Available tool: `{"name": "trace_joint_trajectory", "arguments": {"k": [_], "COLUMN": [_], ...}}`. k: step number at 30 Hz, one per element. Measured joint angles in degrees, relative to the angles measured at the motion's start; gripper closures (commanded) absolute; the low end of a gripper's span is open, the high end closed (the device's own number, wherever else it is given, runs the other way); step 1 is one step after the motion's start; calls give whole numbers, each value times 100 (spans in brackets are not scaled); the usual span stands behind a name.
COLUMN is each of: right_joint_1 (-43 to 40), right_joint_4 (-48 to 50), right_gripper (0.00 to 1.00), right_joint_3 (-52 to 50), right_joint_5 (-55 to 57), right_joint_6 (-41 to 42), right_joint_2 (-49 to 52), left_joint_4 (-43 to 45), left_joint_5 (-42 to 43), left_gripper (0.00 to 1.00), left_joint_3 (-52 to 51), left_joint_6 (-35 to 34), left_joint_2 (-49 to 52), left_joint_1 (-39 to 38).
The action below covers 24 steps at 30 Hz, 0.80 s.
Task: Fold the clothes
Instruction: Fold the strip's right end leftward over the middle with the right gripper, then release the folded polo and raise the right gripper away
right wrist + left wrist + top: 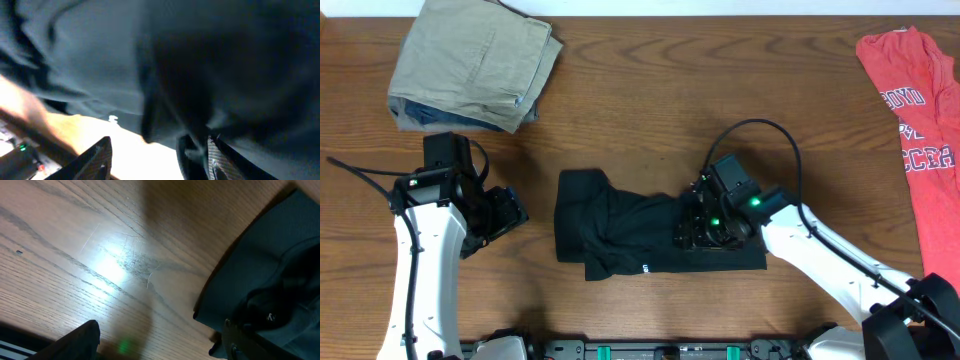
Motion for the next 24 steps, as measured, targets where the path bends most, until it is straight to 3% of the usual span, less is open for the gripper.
{"name": "trace_joint_trajectory", "arguments": {"k": [5,14,20,24], "right_joint_1": [-2,-15,-87,-192], "right_joint_4": [247,417,-645,-1152], "right_gripper": [41,39,28,34], "right_joint_3": [0,699,1405,1449], "right_joint_5": [-280,-2162,-1285,-267], "right_joint_6": [17,-356,-494,-503], "right_joint_2": [0,22,20,28], "left_joint_4": [0,7,4,31], "left_joint_5": [0,2,24,26], "left_gripper": [21,21,21,21], "left_joint_3": [0,-35,-76,-74], "left_joint_6": [0,0,0,0], "left_joint_2": [0,0,0,0], "left_joint_1": [0,0,0,0]}}
